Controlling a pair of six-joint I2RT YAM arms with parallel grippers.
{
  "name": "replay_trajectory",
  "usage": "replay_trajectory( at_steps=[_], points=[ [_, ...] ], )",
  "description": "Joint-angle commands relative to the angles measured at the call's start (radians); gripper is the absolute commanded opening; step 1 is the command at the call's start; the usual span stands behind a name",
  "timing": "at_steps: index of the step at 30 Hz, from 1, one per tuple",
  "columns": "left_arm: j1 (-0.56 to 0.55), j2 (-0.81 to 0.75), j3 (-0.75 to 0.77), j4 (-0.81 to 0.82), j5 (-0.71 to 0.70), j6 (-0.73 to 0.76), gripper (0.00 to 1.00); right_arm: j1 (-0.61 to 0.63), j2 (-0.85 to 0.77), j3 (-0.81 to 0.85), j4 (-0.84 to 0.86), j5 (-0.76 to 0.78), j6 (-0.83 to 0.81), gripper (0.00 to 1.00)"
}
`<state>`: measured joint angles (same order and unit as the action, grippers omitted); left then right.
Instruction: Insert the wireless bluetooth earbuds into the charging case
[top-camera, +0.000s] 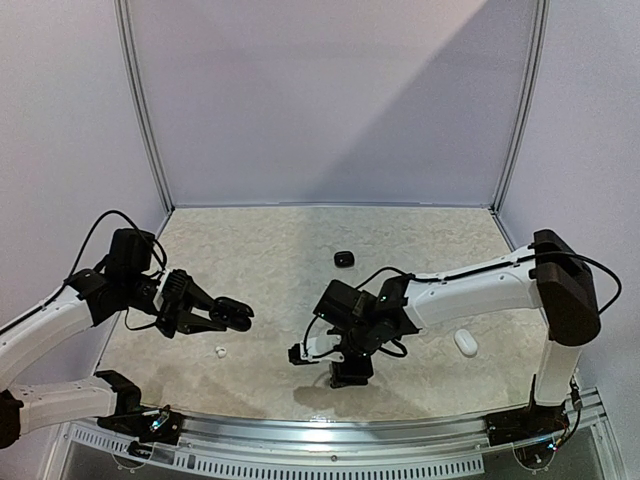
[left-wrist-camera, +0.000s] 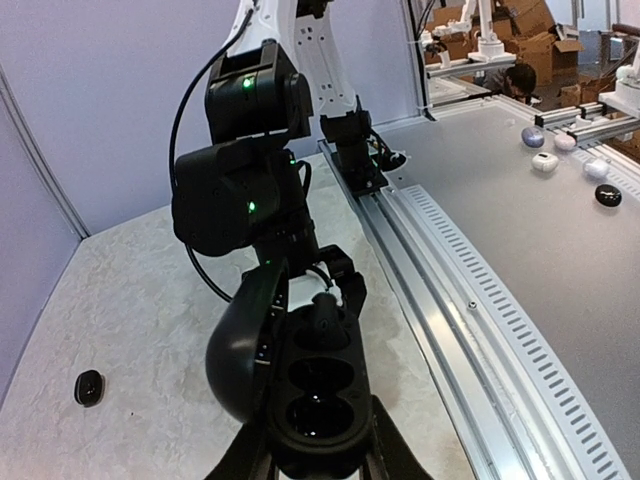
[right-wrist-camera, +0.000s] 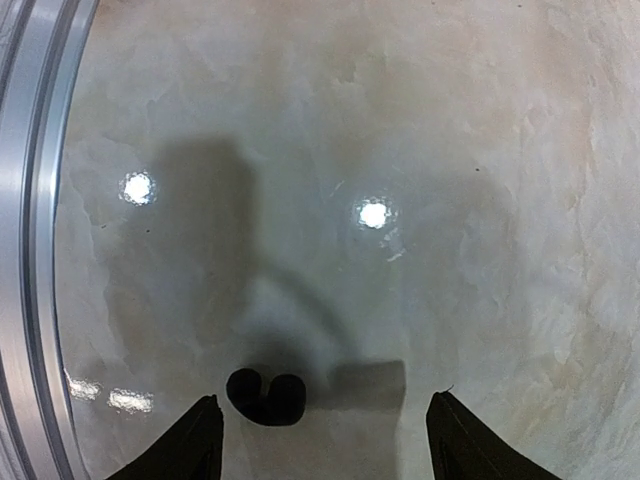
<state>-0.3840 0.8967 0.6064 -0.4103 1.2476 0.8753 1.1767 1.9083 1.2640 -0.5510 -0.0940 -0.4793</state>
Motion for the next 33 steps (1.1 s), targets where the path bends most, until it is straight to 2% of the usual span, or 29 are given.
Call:
replay_trajectory(
  at_steps=[1,5,11,15,19,22,27,33],
  points=[
    [0.001,0.004,0.018,-0.009,-0.002,-0.008,0.0,-0.002,0.045,0.046,-0.043,-0.068,-0.011,0.69],
    [0.002,0.009,0.017,0.005,-0.011,-0.008,0.0,-0.001,0.054,0.03,-0.04,-0.08,0.012,0.66],
    [0.004,0.007,0.011,0.006,-0.011,-0.016,0.0,0.001,0.078,0.036,-0.027,-0.019,0.089,0.49],
    [0.004,0.006,0.01,0.005,-0.019,-0.014,0.0,0.007,0.09,0.048,-0.034,0.011,0.135,0.41],
    [0.004,0.007,0.007,0.008,-0.026,-0.012,0.0,0.018,0.101,0.046,-0.033,0.016,0.189,0.39],
    [0.003,0.007,0.007,0.008,-0.031,-0.012,0.0,0.024,0.1,0.043,-0.016,0.033,0.242,0.3],
    [0.003,0.008,0.006,0.007,-0.034,-0.012,0.0,0.019,0.094,0.036,-0.015,0.146,0.4,0.25],
    [0.004,0.011,0.004,0.02,-0.037,-0.017,0.0,-0.037,0.092,0.001,-0.021,0.311,0.751,0.23]
  ],
)
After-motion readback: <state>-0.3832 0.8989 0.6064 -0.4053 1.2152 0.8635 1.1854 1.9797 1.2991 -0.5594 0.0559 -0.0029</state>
